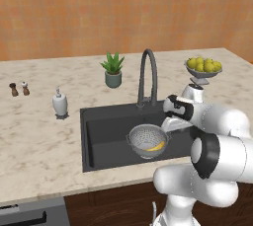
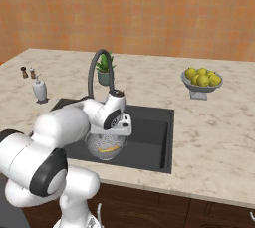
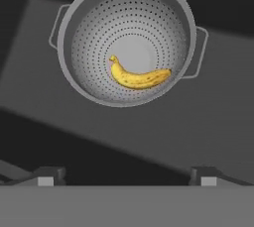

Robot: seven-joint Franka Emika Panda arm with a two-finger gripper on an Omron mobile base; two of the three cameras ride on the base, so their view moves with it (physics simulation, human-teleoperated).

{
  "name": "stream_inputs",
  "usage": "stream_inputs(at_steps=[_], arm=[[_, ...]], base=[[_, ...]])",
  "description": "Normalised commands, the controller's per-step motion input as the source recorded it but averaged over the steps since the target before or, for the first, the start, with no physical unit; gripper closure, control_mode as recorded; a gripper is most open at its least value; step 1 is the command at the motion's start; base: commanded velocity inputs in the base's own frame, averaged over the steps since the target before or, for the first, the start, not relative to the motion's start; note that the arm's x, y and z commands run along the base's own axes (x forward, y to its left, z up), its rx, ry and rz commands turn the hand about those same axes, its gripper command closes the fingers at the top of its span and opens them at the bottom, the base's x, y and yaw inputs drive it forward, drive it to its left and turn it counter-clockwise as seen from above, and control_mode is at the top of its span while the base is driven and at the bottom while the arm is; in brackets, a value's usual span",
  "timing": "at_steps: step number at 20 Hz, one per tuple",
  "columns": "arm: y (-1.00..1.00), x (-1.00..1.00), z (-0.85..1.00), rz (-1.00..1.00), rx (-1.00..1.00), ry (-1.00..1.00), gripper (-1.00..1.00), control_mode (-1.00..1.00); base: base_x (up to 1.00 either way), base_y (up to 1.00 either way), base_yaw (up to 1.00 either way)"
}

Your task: Put the colander in the sink, put the banana in the colander, and turn on the sink faucet and pour water over the colander.

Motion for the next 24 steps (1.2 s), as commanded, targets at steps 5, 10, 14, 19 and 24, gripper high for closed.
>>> stream_inputs(at_steps=[5,10,14,19,24], arm=[[-0.14,-0.19,0.51,0.18,0.0,-0.19,-1.0,-1.0],[-0.08,-0.02,0.39,0.24,0.0,-0.42,-1.0,-1.0],[-0.08,0.0,0.38,0.29,0.02,-0.52,-1.0,-1.0],[-0.03,0.09,0.43,0.18,0.09,-0.39,-1.0,-1.0],[-0.04,0.24,0.37,0.11,0.1,-0.27,-1.0,-1.0]], base=[[0.0,0.0,0.0],[0.0,0.0,0.0],[0.0,0.0,0.0],[0.0,0.0,0.0],[0.0,0.0,0.0]])
